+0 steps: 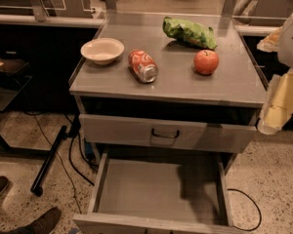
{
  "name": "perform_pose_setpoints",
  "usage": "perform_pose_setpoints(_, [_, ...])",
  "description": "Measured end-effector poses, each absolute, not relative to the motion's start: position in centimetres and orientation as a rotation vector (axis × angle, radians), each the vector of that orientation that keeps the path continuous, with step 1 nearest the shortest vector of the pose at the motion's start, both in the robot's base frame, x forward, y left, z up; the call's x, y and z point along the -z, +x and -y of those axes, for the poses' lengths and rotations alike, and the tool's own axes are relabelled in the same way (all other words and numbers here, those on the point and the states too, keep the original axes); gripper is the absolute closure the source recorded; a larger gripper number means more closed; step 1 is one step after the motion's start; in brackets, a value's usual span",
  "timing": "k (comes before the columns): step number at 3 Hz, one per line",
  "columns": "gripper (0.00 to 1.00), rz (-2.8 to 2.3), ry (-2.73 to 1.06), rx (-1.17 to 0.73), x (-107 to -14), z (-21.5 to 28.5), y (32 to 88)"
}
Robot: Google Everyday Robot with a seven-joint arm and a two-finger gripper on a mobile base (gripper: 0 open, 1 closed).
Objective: Place coke can into middle drawer
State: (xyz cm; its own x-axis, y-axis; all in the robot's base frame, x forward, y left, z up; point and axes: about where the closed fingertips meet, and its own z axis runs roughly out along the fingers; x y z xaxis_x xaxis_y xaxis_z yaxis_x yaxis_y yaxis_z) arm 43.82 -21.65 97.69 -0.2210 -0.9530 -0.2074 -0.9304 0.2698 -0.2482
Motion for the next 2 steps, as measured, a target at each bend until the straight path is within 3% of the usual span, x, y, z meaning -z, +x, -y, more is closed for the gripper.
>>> perform_pose_setpoints(2, [0.00,-2.244,-1.668,0.122,-97.84,21.09,43.64])
